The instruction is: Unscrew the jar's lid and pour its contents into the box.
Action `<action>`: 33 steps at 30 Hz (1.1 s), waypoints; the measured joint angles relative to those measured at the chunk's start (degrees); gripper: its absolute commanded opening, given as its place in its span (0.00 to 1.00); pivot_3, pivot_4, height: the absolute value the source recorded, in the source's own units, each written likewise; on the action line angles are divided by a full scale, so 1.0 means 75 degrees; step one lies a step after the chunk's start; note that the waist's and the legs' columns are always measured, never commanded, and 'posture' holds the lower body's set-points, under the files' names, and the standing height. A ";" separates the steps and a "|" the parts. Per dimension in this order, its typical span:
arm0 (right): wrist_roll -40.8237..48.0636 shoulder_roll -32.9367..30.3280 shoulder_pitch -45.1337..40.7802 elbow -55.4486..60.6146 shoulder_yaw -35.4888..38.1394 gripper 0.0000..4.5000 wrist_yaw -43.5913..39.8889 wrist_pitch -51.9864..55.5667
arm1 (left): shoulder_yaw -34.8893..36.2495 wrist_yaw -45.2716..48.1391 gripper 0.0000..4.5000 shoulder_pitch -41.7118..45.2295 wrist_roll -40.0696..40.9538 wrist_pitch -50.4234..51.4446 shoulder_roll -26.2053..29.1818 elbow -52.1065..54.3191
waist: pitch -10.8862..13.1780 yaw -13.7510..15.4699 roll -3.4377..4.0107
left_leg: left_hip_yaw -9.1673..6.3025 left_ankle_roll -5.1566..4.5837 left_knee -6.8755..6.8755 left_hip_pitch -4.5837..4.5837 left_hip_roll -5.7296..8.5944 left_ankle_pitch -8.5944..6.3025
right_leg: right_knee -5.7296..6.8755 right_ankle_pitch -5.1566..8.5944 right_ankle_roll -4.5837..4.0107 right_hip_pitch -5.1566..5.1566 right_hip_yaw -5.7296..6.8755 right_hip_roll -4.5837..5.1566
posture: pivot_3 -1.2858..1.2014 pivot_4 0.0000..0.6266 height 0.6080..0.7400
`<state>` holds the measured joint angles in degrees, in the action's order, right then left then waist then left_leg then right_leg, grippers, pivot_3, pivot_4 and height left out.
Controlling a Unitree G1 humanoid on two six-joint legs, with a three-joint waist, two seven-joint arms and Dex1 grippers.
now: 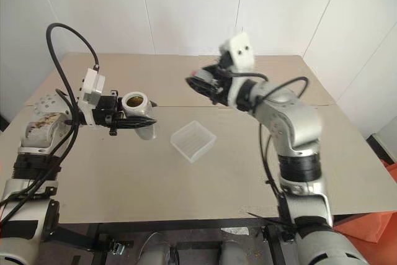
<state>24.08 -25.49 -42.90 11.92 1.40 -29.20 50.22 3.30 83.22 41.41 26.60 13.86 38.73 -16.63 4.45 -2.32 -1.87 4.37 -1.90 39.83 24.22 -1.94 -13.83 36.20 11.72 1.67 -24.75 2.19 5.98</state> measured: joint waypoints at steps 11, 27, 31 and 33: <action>-0.1180 0.0038 0.2509 0.0094 -0.0187 0.61 0.0892 -0.0727 | 0.0328 -0.0945 0.45 -0.0680 0.0191 0.0191 -0.0091 0.0819 | -0.0015 -0.0035 0.0015 | 0.0009 0.0005 0.0003 -0.0049 0.0000 0.0004 | -0.0003 -0.0002 -0.0003 0.0030 -0.0021 -0.0001 | 0.52 0.00 1.00; -0.1464 -0.0424 0.3208 0.0172 -0.0623 1.00 0.0414 -0.0694 | -0.0103 -0.3965 0.45 -0.1184 -0.1478 -0.0774 -0.1252 0.1031 | -0.0062 0.0039 0.0024 | 0.0004 0.0000 0.0001 -0.0073 0.0004 0.0001 | -0.0016 -0.0001 -0.0003 0.0064 -0.0020 -0.0002 | 0.52 0.00 1.00; -0.0864 -0.0827 0.3138 0.1031 -0.0443 1.00 -0.0193 -0.0152 | -0.0662 -0.5010 0.45 -0.1060 -0.2876 -0.2173 -0.1363 0.0457 | -0.0074 0.0060 0.0028 | 0.0003 0.0000 0.0000 -0.0087 0.0003 0.0001 | -0.0017 -0.0002 -0.0004 0.0075 -0.0018 -0.0003 | 0.52 0.00 1.00; -0.0447 -0.1072 0.3005 0.1484 -0.0341 1.00 -0.0517 0.0159 | -0.1068 -0.5681 0.45 -0.0849 -0.3862 -0.3294 -0.1361 -0.0129 | -0.0077 0.0110 0.0026 | 0.0007 0.0001 0.0000 -0.0095 0.0002 0.0001 | -0.0018 -0.0003 -0.0006 0.0080 -0.0018 -0.0003 | 0.52 0.00 1.00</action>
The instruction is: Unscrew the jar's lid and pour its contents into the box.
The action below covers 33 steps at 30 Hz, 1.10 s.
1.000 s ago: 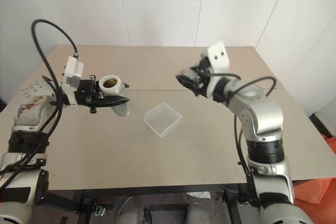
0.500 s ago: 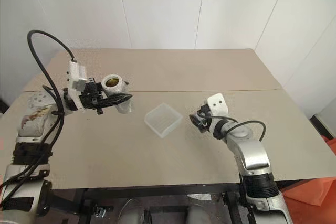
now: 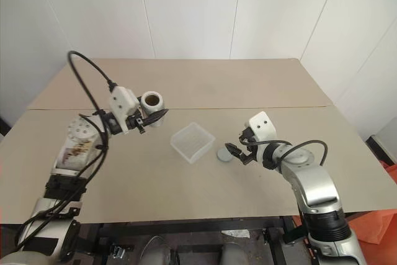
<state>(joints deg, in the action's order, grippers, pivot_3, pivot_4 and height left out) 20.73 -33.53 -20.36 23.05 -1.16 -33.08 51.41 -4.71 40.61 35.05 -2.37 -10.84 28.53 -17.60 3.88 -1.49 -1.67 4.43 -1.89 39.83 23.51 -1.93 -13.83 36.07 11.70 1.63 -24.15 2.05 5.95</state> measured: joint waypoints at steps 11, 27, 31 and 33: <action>0.1875 -0.0783 -0.1643 0.0922 0.0327 1.00 -0.1046 0.1218 | -0.4806 -0.7718 0.45 0.3405 -0.9098 -0.2941 0.1088 -0.2878 | -0.0036 0.0330 0.0000 | 0.0005 -0.0010 0.0001 0.0037 0.0004 -0.0008 | -0.0017 -0.0001 0.0006 -0.0017 0.0017 0.0006 | 0.52 0.00 1.00; 0.2808 -0.0312 -0.1906 0.1239 0.0792 1.00 -0.0002 0.1593 | -0.6682 -0.9591 0.45 0.4134 -1.1195 -0.0907 -0.0295 -0.4394 | -0.0053 0.0298 -0.0007 | 0.0013 -0.0014 0.0005 0.0059 0.0004 -0.0011 | -0.0007 0.0001 0.0009 -0.0044 0.0016 0.0015 | 0.52 0.00 1.00; 0.2868 -0.0289 -0.1899 0.1259 0.0819 1.00 0.0148 0.1592 | -0.6621 -0.9412 0.45 0.4113 -1.0737 -0.1124 -0.0291 -0.4396 | -0.0053 0.0297 -0.0007 | 0.0013 -0.0014 0.0007 0.0059 0.0004 -0.0011 | -0.0005 0.0001 0.0009 -0.0044 0.0016 0.0018 | 0.52 0.00 1.00; 0.2872 -0.0291 -0.1873 0.1259 0.0815 1.00 0.0165 0.1590 | -0.6179 -0.9149 0.45 0.3951 -1.0043 -0.1456 -0.0256 -0.4390 | -0.0053 0.0295 -0.0007 | 0.0012 -0.0014 0.0007 0.0059 0.0003 -0.0011 | -0.0004 0.0001 0.0008 -0.0046 0.0016 0.0019 | 0.52 0.24 1.00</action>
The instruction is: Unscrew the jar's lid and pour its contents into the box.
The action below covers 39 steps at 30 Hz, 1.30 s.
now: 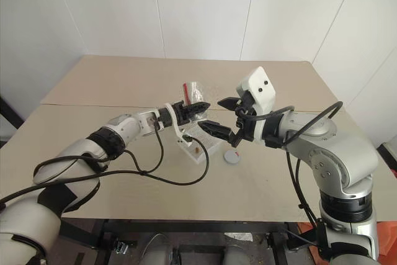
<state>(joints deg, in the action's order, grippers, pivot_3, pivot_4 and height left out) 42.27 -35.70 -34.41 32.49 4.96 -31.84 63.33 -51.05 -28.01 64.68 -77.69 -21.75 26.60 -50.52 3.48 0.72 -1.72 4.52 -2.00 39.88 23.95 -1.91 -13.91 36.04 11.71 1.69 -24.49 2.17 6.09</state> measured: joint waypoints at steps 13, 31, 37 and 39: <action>-0.0086 0.0101 0.0220 -0.0214 -0.0014 1.00 0.0122 -0.0361 | 0.5965 0.6384 0.45 -0.3401 1.0017 0.2906 -0.0928 0.3447 | 0.0400 -0.0125 0.0021 | -0.0057 -0.0032 0.0005 -0.0003 0.0005 0.0000 | 0.0000 0.0006 -0.0003 0.0009 -0.0003 0.0021 | 0.52 0.24 1.00; -0.0046 0.0122 0.0219 -0.0287 -0.0012 1.00 0.0326 -0.0394 | 0.7117 0.6779 0.87 -0.5210 1.1561 0.4775 -0.1538 0.4828 | 0.0404 -0.0082 0.0020 | -0.0072 -0.0030 -0.0009 -0.0051 0.0010 0.0000 | -0.0006 0.0008 -0.0003 0.0044 -0.0006 0.0019 | 0.52 0.24 1.00; -0.0042 0.0029 0.0208 -0.0293 0.0004 1.00 0.0263 -0.0394 | 0.7256 0.7244 1.00 -0.6082 1.1824 0.5451 -0.0871 0.6371 | 0.0438 -0.0100 0.0022 | -0.0074 -0.0029 -0.0015 -0.0046 -0.0002 0.0000 | -0.0009 0.0009 -0.0006 0.0036 -0.0007 0.0019 | 0.52 0.24 1.00; -0.0043 -0.0046 0.0210 -0.0300 0.0014 1.00 0.0233 -0.0394 | 0.7398 0.7517 1.00 -0.6589 1.2117 0.5855 -0.0461 0.7287 | 0.0450 -0.0130 0.0029 | -0.0073 -0.0029 -0.0021 -0.0046 -0.0005 -0.0001 | -0.0015 0.0011 -0.0007 0.0034 -0.0011 0.0022 | 0.52 0.24 1.00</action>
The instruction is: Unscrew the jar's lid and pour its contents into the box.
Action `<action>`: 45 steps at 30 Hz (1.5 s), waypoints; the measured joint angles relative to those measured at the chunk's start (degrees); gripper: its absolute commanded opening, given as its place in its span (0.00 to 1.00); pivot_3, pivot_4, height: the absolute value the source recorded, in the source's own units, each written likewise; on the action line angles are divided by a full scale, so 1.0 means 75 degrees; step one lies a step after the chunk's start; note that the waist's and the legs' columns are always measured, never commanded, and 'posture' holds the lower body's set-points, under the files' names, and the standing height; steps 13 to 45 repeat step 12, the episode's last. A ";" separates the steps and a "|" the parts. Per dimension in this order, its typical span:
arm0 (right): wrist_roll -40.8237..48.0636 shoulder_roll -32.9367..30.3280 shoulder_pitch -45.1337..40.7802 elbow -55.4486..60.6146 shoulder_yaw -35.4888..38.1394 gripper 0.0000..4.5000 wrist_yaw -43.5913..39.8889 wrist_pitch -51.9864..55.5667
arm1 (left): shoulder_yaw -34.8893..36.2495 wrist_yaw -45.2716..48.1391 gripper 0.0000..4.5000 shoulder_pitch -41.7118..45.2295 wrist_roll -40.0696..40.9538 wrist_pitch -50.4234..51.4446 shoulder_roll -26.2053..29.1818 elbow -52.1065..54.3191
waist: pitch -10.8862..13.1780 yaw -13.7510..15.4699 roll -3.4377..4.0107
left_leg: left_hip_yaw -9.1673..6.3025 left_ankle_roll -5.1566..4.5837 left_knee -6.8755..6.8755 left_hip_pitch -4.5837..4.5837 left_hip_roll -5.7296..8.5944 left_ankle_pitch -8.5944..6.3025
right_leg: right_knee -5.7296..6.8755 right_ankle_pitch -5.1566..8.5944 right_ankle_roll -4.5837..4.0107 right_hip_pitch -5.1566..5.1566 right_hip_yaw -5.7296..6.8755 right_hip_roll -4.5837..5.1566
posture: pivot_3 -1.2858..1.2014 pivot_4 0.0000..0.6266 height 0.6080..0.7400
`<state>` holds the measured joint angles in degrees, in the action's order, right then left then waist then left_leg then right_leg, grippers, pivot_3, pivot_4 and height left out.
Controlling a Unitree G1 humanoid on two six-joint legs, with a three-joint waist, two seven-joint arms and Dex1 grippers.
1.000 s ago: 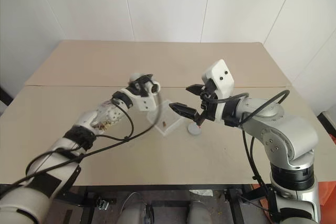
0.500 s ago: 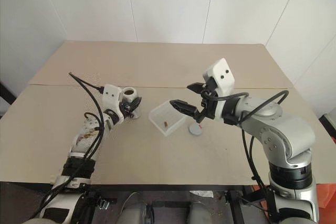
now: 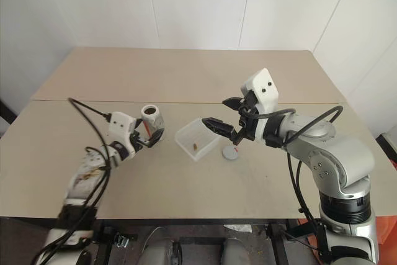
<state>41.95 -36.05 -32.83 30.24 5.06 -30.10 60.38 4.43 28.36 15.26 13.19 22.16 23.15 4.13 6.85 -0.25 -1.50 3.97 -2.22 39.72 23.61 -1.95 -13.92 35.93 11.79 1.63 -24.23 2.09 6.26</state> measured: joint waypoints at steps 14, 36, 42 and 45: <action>-0.0485 -0.1914 0.1885 -0.0880 0.0693 1.00 -0.2576 -0.1846 | 0.4270 0.4683 1.00 -0.3147 0.3691 0.1334 0.3648 0.2818 | 0.0156 0.0116 0.0029 | 0.0004 0.0006 -0.0004 -0.0005 -0.0004 -0.0003 | -0.0018 0.0092 -0.0013 -0.0003 0.0011 0.0009 | 0.52 0.24 1.00; -0.0485 -0.1914 0.1885 -0.0880 0.0693 1.00 -0.2576 -0.1846 | 0.4270 0.4683 1.00 -0.3147 0.3691 0.1334 0.3648 0.2818 | 0.0156 0.0116 0.0029 | 0.0004 0.0006 -0.0004 -0.0005 -0.0004 -0.0003 | -0.0018 0.0092 -0.0013 -0.0003 0.0011 0.0009 | 0.52 0.24 1.00; -0.0485 -0.1914 0.1885 -0.0880 0.0693 1.00 -0.2576 -0.1846 | 0.4270 0.4683 1.00 -0.3147 0.3691 0.1334 0.3648 0.2818 | 0.0156 0.0116 0.0029 | 0.0004 0.0006 -0.0004 -0.0005 -0.0004 -0.0003 | -0.0018 0.0092 -0.0013 -0.0003 0.0011 0.0009 | 0.52 0.24 1.00; -0.0485 -0.1914 0.1885 -0.0880 0.0693 1.00 -0.2576 -0.1846 | 0.4270 0.4683 1.00 -0.3147 0.3691 0.1334 0.3648 0.2818 | 0.0156 0.0116 0.0029 | 0.0004 0.0006 -0.0004 -0.0005 -0.0004 -0.0003 | -0.0018 0.0092 -0.0013 -0.0003 0.0011 0.0009 | 0.52 0.24 1.00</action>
